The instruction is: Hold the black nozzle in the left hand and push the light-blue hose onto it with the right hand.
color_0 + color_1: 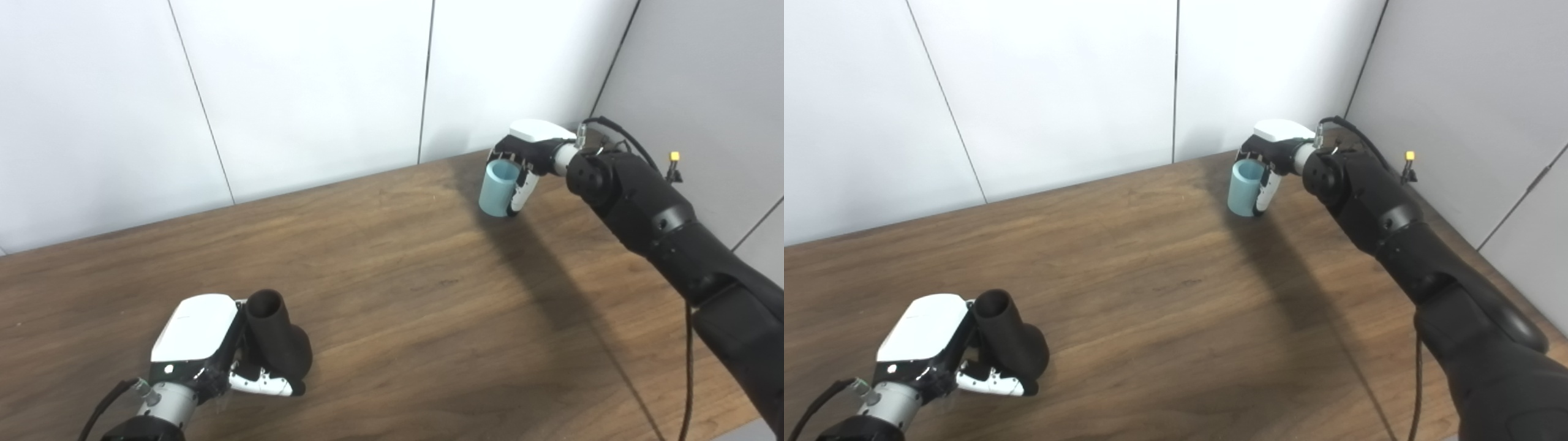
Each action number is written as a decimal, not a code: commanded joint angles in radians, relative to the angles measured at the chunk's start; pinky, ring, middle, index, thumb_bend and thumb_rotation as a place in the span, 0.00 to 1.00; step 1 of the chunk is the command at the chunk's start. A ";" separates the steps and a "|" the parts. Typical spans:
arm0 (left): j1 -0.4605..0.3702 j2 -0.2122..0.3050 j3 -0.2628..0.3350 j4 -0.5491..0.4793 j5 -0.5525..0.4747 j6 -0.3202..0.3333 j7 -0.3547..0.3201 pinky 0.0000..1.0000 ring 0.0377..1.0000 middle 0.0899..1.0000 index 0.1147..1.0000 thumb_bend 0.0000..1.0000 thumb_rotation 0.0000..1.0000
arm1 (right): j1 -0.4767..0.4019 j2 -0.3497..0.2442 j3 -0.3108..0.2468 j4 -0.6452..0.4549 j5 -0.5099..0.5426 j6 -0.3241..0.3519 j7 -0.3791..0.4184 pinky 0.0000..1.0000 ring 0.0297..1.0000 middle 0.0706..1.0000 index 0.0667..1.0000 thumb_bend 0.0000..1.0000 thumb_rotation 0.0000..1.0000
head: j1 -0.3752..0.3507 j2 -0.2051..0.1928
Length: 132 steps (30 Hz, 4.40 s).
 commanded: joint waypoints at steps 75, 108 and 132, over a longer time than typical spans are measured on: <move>0.031 -0.164 -0.077 0.027 0.185 0.085 -0.055 0.40 0.48 0.45 0.41 0.52 0.00 | -0.119 0.269 0.009 -0.987 0.175 0.143 0.406 0.33 0.35 0.43 0.50 0.51 0.00 | 0.482 0.026; 0.027 -0.190 -0.071 0.004 0.226 0.085 -0.093 0.35 0.44 0.42 0.42 0.53 0.00 | -0.094 0.261 0.015 -0.921 0.199 0.113 0.403 0.35 0.35 0.45 0.49 0.51 0.00 | 0.479 0.072; 0.027 -0.195 -0.066 -0.013 0.238 0.085 -0.117 0.39 0.47 0.45 0.41 0.52 0.00 | -0.050 0.277 0.034 -0.892 0.155 0.092 0.395 0.41 0.38 0.48 0.45 0.52 0.00 | 0.478 0.091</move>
